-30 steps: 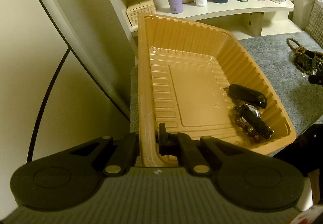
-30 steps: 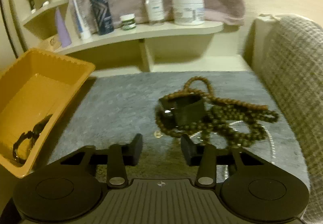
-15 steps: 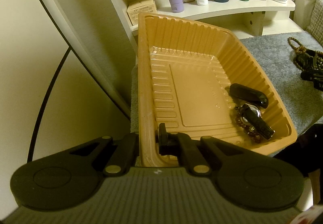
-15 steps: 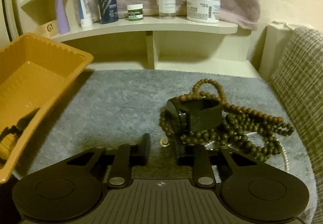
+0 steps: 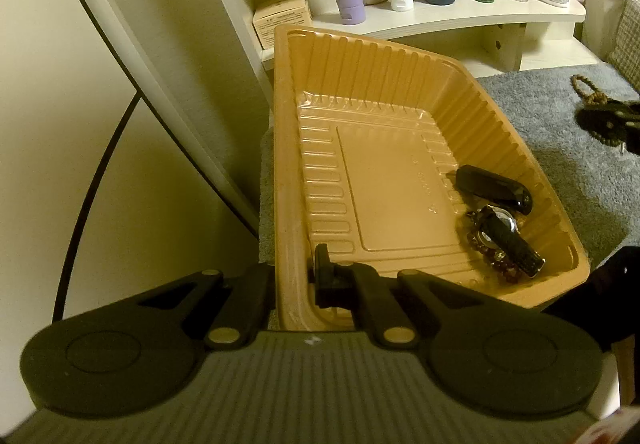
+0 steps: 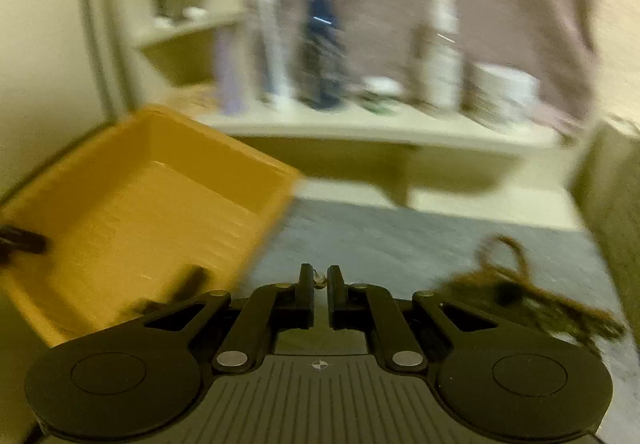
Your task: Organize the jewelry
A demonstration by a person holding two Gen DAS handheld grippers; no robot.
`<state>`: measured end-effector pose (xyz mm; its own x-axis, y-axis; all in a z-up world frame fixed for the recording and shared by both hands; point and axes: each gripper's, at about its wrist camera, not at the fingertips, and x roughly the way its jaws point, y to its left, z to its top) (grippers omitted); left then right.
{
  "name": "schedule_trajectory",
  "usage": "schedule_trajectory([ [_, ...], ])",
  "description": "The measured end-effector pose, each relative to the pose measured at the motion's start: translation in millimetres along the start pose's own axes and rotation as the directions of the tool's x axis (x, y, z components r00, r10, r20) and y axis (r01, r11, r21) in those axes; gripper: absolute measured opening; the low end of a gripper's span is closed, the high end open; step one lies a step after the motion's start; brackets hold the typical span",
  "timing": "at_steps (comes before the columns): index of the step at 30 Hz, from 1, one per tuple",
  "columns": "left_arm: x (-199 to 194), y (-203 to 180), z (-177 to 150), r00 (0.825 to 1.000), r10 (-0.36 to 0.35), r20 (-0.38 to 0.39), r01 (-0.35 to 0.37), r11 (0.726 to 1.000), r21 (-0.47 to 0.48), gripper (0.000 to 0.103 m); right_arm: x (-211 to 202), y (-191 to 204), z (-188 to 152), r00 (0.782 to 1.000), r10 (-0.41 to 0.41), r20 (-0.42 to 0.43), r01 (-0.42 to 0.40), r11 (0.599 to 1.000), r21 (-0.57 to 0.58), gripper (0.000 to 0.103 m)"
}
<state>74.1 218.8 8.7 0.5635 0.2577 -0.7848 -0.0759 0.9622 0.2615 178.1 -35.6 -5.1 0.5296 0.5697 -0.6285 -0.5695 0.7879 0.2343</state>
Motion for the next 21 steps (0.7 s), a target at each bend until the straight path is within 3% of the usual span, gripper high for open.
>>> schedule_trajectory([
  [8,0.5,0.5,-0.2,1.000,-0.004,0.000,0.004,1.000,-0.003,0.003,20.3,52.6,11.4,0.989,0.149,-0.017,-0.150,0.983,-0.102,0.006],
  [21,0.8,0.1,0.2,1.000,-0.005,0.000,0.005,1.000,-0.004,0.003,43.7,81.4,0.4,0.973,0.208,-0.098,-0.222,0.960,-0.172,0.008],
])
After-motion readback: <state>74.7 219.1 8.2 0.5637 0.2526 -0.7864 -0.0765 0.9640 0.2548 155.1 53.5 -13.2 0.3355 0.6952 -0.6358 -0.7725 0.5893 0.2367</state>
